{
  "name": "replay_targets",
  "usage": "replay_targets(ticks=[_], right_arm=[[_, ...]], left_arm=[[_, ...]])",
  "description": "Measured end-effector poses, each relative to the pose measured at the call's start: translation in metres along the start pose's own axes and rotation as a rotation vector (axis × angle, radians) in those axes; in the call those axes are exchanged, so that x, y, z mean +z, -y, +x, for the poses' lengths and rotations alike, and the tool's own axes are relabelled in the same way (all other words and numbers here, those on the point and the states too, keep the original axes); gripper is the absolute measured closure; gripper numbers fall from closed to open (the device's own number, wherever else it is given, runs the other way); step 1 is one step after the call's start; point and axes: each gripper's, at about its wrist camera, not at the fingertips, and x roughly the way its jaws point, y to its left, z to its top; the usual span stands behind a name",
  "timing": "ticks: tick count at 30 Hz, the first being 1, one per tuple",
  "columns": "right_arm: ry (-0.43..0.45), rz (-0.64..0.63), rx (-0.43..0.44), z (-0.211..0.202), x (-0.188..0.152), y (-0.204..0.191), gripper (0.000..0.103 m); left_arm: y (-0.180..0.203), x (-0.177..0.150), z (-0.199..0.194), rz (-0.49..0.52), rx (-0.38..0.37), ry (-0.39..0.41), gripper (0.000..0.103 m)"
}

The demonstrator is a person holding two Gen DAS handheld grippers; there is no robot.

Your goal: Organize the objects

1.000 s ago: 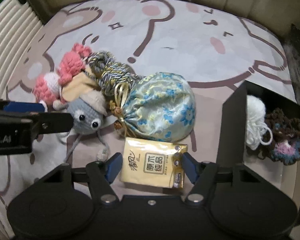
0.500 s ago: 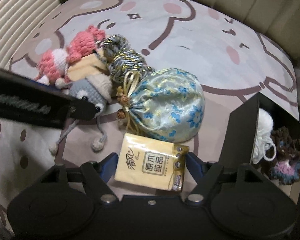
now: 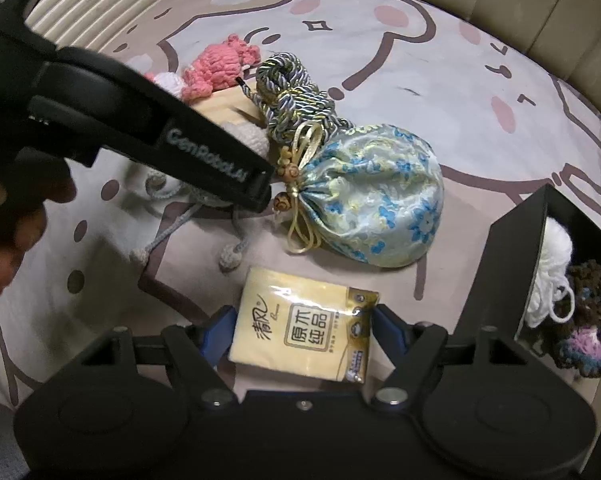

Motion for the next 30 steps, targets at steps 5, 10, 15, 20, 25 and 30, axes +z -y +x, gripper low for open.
replay_targets(ticks=[5,10,15,20,25,30], right_arm=[[-0.019,0.019,0.012,0.005,-0.001,0.005,0.025],[-0.043,0.045,0.030,0.008,0.002,0.009,0.027],[-0.018,0.044,0.027,0.000,0.006,0.007,0.028],[0.029,0.053,-0.002,-0.009,0.011,0.012,0.028],[0.093,0.102,-0.026,-0.025,0.011,0.018,0.028],[0.157,0.158,-0.053,-0.043,0.007,0.021,0.028]], left_arm=[[-0.006,0.003,0.004,-0.032,0.000,0.000,0.044],[-0.006,0.004,0.002,-0.025,-0.017,-0.007,0.048],[-0.006,0.003,-0.004,-0.016,-0.030,-0.003,0.048],[-0.008,0.001,-0.014,-0.009,-0.030,0.017,0.049],[-0.014,-0.002,-0.029,-0.019,-0.041,0.041,0.049],[-0.014,-0.007,-0.046,-0.021,-0.056,0.073,0.049]])
